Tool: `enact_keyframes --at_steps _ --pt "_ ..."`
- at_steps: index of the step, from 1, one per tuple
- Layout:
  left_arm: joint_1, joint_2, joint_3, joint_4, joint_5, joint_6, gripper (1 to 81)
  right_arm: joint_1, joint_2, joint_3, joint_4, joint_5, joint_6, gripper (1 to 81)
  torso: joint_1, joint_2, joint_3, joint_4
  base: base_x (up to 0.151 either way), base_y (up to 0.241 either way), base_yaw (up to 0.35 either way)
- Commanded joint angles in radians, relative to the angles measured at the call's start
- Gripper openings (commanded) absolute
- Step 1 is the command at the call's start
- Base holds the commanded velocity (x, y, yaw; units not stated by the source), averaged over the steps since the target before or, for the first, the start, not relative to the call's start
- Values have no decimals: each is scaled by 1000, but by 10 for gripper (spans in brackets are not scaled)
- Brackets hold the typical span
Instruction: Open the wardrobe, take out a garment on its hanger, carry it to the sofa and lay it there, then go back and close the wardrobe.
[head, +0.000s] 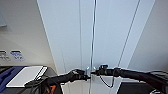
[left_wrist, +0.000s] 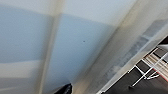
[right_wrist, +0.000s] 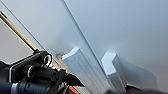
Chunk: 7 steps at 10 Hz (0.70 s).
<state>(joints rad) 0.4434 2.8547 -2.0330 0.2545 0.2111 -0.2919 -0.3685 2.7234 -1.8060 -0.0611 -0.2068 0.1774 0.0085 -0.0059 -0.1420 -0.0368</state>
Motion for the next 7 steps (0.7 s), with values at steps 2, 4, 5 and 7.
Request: enact_keyframes --at_steps 2,4,5,7 --pt "-179 72 -44 34 -4 4 811 162 8 42 -2 9 4 811 0 0 0 0 0 0 0" --pt "-179 137 -69 39 -10 4 811 159 9 42 0 12 5 811 0 0 0 0 0 0 0" --pt "-179 158 -66 34 -18 4 811 148 11 50 3 29 5 811 0 0 0 0 0 0 0" --pt "-167 166 46 29 -22 4 811 104 2 118 -2 53 4 811 -1 0 0 1 0 0 0"
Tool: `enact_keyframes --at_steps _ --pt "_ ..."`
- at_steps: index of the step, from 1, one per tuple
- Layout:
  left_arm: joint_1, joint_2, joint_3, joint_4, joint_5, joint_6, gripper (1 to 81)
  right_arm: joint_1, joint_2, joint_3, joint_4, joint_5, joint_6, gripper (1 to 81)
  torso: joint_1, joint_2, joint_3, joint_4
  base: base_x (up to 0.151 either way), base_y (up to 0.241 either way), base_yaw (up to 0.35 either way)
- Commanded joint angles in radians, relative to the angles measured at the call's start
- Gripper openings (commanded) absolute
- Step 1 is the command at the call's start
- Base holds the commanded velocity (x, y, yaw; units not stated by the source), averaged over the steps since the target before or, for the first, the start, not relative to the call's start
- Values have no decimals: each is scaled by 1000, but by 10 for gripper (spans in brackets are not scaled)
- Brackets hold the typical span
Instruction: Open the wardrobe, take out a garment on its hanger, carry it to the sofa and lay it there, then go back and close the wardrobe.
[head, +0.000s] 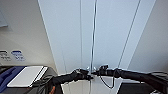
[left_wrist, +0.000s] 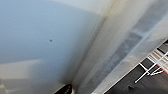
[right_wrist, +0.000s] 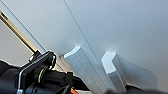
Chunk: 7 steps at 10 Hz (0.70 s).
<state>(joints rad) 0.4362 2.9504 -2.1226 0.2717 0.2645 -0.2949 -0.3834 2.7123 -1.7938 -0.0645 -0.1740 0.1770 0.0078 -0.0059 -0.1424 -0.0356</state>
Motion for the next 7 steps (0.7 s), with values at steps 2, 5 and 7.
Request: enact_keyframes --at_steps 2,5,7 --pt "-119 18 335 21 -76 8 811 77 3 157 0 30 2 811 0 0 0 0 0 0 0" --pt "-14 -127 624 68 -74 10 811 4 -36 267 -3 50 -11 811 1 0 0 0 0 0 0" --pt "87 -235 754 127 -68 10 811 -50 -87 341 -14 79 -17 811 2 1 0 0 0 0 0"
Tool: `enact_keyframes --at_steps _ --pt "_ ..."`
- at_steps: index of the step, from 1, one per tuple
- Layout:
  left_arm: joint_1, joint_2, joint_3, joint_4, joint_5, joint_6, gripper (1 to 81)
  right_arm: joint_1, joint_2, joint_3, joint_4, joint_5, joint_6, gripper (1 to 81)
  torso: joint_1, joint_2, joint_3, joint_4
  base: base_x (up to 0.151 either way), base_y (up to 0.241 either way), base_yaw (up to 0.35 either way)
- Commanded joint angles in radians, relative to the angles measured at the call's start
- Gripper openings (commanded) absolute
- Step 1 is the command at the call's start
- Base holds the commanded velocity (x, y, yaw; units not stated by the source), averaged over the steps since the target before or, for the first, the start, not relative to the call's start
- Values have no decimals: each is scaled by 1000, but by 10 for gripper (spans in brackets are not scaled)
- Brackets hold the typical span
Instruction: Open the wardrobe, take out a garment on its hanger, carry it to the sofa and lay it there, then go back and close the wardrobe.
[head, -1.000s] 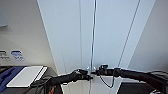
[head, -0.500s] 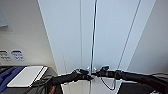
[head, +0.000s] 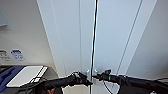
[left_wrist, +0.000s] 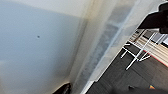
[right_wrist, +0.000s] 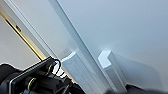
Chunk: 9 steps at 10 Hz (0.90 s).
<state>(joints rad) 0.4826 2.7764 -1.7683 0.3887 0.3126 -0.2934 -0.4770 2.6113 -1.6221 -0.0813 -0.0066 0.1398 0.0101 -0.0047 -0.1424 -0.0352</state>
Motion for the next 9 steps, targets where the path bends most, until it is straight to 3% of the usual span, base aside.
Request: enact_keyframes --at_steps 1,4,6,9 --pt "102 -113 451 33 -118 8 811 18 -17 206 -17 -78 20 811 0 0 0 0 0 0 0" --pt "259 -326 596 130 -128 7 811 -61 -170 361 -87 -59 20 811 0 0 0 0 0 0 0" --pt "356 -464 663 174 -197 8 811 -134 -298 465 -142 -59 20 811 0 0 0 0 0 0 0" --pt "466 -689 777 231 -295 10 811 -245 -512 613 -207 22 20 811 0 0 1 0 0 0 0"
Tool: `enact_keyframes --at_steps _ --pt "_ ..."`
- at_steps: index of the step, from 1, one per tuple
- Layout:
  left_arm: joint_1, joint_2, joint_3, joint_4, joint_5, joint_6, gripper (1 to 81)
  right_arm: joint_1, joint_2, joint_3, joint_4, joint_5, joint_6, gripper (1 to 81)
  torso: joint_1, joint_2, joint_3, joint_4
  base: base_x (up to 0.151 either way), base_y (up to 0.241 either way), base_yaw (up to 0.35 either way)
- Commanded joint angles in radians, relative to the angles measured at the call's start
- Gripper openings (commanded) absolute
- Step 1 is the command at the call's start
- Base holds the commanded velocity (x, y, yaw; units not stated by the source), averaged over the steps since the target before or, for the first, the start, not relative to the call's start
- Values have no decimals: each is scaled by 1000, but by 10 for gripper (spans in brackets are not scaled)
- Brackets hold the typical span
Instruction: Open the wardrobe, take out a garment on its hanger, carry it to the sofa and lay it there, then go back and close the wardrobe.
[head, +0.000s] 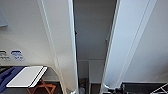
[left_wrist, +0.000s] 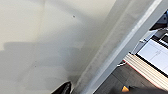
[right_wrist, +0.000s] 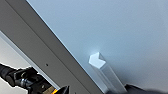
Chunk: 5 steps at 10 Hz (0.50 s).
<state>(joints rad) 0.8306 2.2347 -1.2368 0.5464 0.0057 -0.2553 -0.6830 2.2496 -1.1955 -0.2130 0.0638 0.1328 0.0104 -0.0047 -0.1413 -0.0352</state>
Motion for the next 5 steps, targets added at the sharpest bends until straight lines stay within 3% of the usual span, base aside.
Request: enact_keyframes --at_steps 1,5 --pt "152 -217 269 83 -24 -28 811 -66 -209 220 -88 -18 27 811 0 0 0 0 0 0 0" --pt "326 -407 241 104 -271 -21 811 -220 -430 294 -124 163 28 811 0 0 1 0 0 0 0"
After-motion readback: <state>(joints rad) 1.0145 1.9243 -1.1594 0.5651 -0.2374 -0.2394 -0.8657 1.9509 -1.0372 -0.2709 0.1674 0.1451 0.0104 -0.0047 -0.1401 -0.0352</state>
